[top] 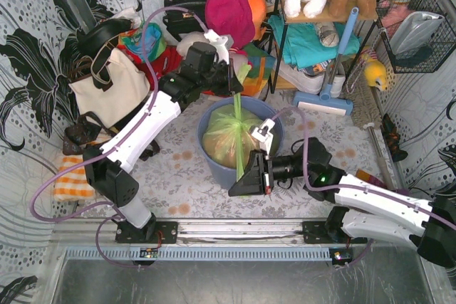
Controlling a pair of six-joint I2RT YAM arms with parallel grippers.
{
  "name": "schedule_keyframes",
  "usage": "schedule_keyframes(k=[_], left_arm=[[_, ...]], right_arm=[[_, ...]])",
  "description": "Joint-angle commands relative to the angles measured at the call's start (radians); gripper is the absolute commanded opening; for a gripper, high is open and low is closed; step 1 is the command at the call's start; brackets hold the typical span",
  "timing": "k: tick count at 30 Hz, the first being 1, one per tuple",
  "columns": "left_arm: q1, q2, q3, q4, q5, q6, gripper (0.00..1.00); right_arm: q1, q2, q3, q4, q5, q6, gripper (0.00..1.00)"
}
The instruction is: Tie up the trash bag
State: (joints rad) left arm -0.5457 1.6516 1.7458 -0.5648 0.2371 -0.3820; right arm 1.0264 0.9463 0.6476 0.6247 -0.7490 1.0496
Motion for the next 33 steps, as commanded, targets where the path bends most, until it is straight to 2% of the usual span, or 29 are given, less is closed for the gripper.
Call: schedule_keyframes(k=[1, 5, 11, 14, 21, 28, 33], left_arm=[[0.054, 0.014, -0.076, 0.190, -0.134, 0.044, 0.00], [0.058, 0.000, -0.090, 0.212, -0.111, 0.036, 0.00], [0.058, -0.042, -0.049, 0.216, -0.041, 0.044, 0.00], [0.058, -0.087, -0.056, 0.269, 0.065, 0.025, 0.00], [0.054, -0.150, -0.070, 0.442, 0.336, -0.109, 0.00], [0.038, -0.191, -0.077, 0.547, 0.458, -0.208, 0.00], [0.029, -0.209, -0.115, 0.567, 0.479, -0.229, 0.00]], right_arm=[[0.037, -0.030, -0.117, 0.092, -0.088, 0.053, 0.00], [0.037, -0.036, -0.093, 0.059, -0.071, 0.027, 0.00], [0.037, -0.017, 0.088, -0.127, -0.025, -0.108, 0.00], [0.037, 0.009, 0.208, -0.246, 0.031, -0.199, 0.02], [0.037, 0.101, 0.448, -0.370, 0.198, -0.360, 0.03], [0.034, 0.138, 0.568, -0.420, 0.391, -0.474, 0.04], [0.028, 0.134, 0.605, -0.438, 0.495, -0.558, 0.04]])
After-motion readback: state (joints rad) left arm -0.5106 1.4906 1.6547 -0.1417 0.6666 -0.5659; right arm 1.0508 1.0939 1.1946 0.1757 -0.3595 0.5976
